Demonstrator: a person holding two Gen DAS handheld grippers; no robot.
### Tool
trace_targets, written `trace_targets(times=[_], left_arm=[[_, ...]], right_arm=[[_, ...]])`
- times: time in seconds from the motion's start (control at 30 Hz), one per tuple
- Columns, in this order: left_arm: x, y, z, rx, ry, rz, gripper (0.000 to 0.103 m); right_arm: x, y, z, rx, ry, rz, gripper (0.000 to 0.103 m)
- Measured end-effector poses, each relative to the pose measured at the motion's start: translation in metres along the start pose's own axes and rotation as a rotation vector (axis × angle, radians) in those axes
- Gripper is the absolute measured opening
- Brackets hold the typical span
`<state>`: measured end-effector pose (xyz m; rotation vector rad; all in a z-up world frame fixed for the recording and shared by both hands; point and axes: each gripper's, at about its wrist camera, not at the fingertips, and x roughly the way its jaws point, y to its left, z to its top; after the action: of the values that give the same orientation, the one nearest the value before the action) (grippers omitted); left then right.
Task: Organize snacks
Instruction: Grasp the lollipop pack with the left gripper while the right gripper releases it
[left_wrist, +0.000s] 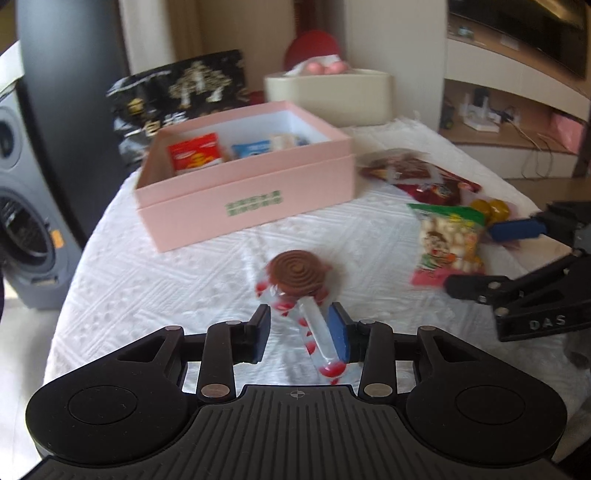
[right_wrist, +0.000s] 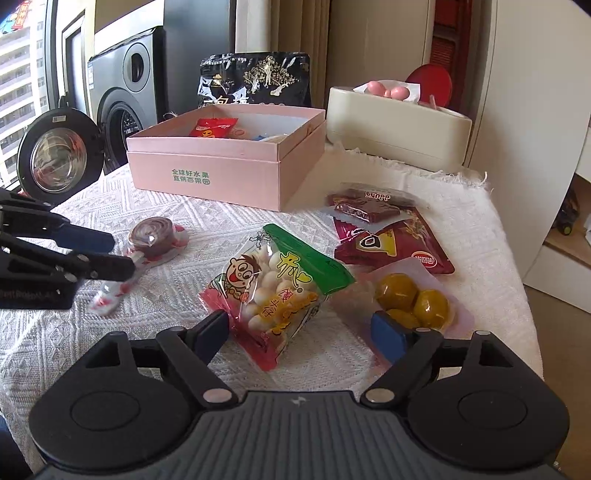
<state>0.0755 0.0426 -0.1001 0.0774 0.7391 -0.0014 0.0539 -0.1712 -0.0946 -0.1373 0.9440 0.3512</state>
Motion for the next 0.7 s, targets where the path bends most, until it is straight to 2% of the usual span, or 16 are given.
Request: trace_targets(times=[0.07,0.2,0.27,0.33,0.7], left_arm=[[0.0,0.008,0.004,-0.033,-0.002,0.006,0.04],[0.003,0.02,0.017,-0.14,-0.018,-0.092,0.04],[0.009,0.021,0.023,-0.157,-0.024,-0.082,0.04],[0.02,0.02,0.028,-0.149,-0.008,-0.046,0.04],[0.033,0.005,0.039,-0.085,0.023,-0.022,0.042]], right_arm=[[0.0,0.0,0.0,0.004,0.002,0.0,0.086],[0.0,0.0,0.0,0.004,0.003,0.001,0.086],[0.0,0.0,0.0,0.004,0.003,0.002,0.087],[0.001,0.0,0.0,0.004,0.004,0.004,0.088],[0.003,-0.003,-0.001,0.014,0.008,0.03,0.091]])
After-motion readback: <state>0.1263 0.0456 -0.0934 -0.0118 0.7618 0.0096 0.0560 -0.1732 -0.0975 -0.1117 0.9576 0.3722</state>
